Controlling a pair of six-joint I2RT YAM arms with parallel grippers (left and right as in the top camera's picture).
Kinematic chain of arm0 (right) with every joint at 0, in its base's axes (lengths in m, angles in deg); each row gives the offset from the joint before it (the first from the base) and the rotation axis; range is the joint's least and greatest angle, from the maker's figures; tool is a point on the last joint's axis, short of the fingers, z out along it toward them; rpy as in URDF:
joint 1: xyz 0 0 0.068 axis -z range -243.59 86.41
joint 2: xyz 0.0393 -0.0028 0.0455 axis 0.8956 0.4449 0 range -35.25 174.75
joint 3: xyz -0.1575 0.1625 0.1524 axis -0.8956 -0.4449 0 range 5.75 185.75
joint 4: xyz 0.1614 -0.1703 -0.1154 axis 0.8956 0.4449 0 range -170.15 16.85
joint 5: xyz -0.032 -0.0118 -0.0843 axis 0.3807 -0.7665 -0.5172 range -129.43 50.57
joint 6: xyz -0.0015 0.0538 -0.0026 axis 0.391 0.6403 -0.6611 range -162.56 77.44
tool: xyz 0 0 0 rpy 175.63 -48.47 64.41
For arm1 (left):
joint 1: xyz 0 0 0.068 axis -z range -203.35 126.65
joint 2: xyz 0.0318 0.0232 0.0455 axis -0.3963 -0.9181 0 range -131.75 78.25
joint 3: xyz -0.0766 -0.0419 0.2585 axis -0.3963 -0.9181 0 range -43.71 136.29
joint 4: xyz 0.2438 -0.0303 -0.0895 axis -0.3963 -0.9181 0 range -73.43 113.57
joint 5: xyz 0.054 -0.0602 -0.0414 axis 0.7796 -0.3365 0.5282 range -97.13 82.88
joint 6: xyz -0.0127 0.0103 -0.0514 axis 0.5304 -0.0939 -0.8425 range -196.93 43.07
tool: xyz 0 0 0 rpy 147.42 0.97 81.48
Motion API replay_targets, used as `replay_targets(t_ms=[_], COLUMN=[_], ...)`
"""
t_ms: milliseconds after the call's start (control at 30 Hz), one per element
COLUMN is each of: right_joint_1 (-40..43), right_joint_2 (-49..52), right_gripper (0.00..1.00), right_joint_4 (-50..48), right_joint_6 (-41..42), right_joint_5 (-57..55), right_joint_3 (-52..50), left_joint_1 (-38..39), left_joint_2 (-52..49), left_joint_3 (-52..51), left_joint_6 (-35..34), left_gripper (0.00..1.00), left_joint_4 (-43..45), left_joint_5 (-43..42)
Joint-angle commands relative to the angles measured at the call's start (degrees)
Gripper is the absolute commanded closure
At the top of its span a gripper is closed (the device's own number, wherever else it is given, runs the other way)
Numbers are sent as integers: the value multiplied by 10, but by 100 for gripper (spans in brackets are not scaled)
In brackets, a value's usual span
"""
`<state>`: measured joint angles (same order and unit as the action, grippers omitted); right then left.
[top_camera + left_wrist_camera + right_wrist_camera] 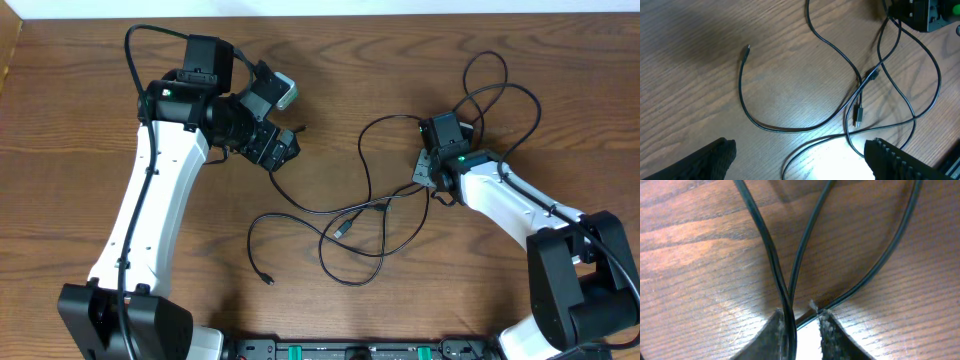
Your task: Untangle cables
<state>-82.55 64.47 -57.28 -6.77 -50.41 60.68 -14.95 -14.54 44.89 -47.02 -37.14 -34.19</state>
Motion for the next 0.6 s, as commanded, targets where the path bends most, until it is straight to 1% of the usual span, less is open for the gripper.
replay_targets(t_ms=[0,133,200,233,567], right_joint_1=[3,3,3,3,3], right_joint_2=[4,4,4,4,0], right_gripper=[90,91,98,99,99], right_joint_4=[0,0,0,0,5], right_joint_6=[-3,-3,-3,-3,-12], right_joint_5=[-9,-9,-9,-9,-8], right_joint_3=[-3,-3,-3,-3,6], left_joint_1=[-2,-2,-2,-2,-2], left_joint_2=[3,3,3,3,3], left_joint_3=[-3,-3,-3,-3,-3], left_joint_6=[5,5,5,5,5], left_gripper=[13,13,13,13,13], left_joint_4=[-3,-3,-3,-3,-3], left_joint_5=[-8,-8,-8,-8,-8])
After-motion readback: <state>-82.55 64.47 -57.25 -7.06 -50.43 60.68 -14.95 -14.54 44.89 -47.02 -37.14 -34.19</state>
